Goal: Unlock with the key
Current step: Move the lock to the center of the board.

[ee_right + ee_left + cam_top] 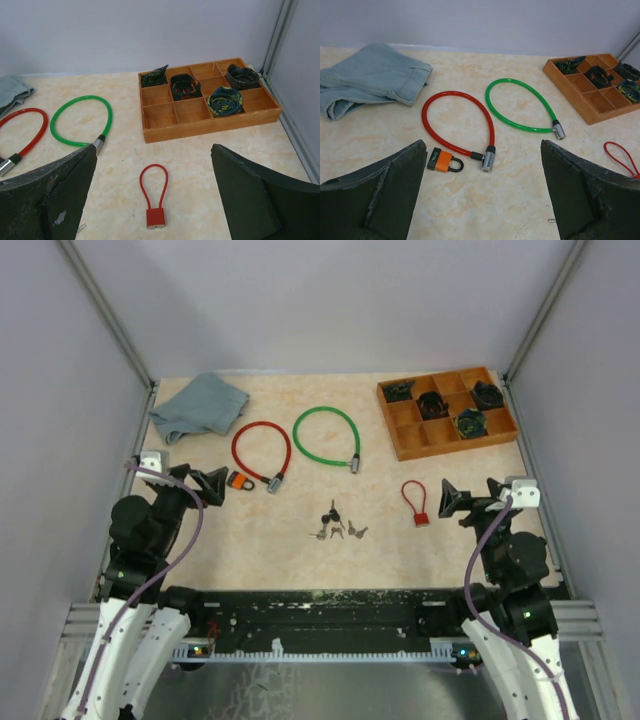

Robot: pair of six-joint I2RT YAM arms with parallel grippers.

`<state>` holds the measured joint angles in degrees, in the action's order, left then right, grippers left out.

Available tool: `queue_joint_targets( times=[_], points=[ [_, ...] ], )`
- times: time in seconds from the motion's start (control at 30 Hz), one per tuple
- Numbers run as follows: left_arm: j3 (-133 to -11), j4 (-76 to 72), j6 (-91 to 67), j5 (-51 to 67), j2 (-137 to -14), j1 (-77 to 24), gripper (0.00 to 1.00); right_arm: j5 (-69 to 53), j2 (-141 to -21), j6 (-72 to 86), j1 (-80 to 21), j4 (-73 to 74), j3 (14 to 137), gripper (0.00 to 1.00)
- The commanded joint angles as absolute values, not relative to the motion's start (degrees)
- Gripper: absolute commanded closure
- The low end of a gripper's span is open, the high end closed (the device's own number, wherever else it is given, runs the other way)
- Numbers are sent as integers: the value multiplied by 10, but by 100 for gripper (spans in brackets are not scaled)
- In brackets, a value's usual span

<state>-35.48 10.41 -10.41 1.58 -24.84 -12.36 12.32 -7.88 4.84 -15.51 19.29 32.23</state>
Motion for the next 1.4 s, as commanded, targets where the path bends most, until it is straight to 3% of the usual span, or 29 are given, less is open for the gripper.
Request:
queue_joint_targets(
  times=[0.0, 0.37, 0.77, 1.17, 1.37],
  points=[
    [-352, 89, -98, 25, -244, -118, 0, 117, -66, 39, -149, 167, 329, 3],
    [-361, 99, -103, 31, -265, -112, 0, 62, -53, 49, -141, 146, 329, 3],
    [-385, 105, -189, 223, -361, -113, 0, -91, -149, 103, -141, 195, 361, 3],
    [-399, 121, -208, 261, -491, -113, 1, -125, -160, 126, -141, 186, 336, 3],
    [-496, 202, -161, 270, -622, -141, 2, -145, -174, 130, -141, 183, 335, 3]
  ],
)
